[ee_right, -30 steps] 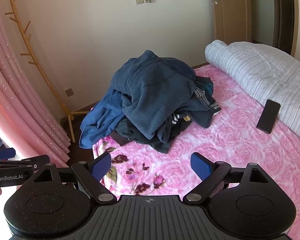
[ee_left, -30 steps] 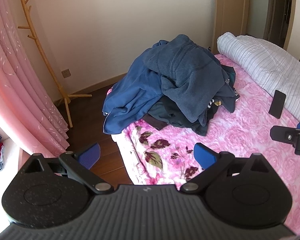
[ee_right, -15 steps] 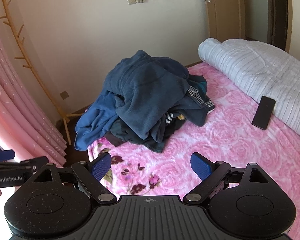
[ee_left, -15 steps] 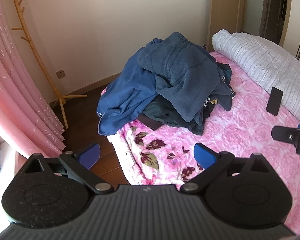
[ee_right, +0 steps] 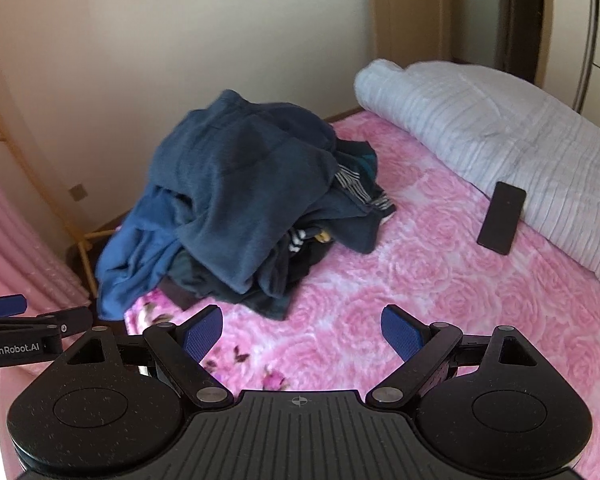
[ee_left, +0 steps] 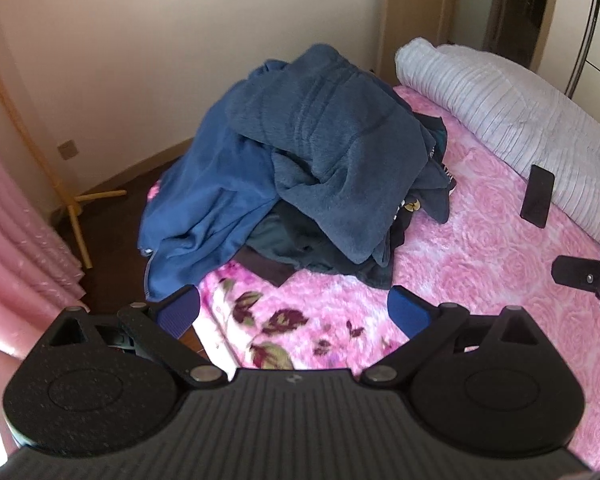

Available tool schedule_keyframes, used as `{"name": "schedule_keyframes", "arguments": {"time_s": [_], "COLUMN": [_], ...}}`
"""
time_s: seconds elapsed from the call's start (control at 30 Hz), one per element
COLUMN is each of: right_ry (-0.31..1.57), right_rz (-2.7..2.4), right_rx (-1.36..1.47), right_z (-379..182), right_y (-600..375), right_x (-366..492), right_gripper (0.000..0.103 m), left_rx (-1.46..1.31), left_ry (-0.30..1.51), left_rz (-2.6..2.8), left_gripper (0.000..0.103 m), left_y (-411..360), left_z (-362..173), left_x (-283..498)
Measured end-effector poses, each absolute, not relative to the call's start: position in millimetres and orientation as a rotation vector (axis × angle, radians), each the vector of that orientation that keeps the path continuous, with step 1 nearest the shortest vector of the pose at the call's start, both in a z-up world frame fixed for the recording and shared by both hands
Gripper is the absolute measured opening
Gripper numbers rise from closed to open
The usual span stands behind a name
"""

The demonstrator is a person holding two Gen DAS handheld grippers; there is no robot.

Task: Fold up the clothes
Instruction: 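Reach both tools into the clothes pile toward the dark grey sweatpants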

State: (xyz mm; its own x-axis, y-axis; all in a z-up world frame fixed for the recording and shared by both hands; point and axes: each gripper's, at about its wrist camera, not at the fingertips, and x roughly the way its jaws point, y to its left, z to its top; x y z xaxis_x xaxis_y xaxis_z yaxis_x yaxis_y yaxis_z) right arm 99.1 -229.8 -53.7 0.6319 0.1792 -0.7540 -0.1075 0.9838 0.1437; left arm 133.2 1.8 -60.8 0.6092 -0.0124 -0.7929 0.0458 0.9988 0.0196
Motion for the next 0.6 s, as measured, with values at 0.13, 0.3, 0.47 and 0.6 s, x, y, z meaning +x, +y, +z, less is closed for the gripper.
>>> {"name": "schedule_keyframes", "arguments": {"time_s": [0.13,0.3,0.47,0.6], "right_ry": [0.912,0.950,0.977,0.990], "right_rz": [0.120,0.086,0.067,0.048], "right_rx": [0.067,0.044,0.040,0.049], "right_z": [-64,-69,-72,-73], "right_y": [-213,-189,-171,-161], "right_x": [138,181,212,225], "right_gripper": [0.089,0.089,0.089,0.089], "left_rx": [0.046,0.064,0.086,0.102], "left_ry": [0.936,0.959,0.984,0.988], "left_rz": [-0.076,-0.120,-0.151,-0.173], "left_gripper": [0.099,0.099,0.099,0.099], "left_y": [16,33,47,53], "left_z": [-75,-86,-94,-95], "left_x": [184,235,272,288]}}
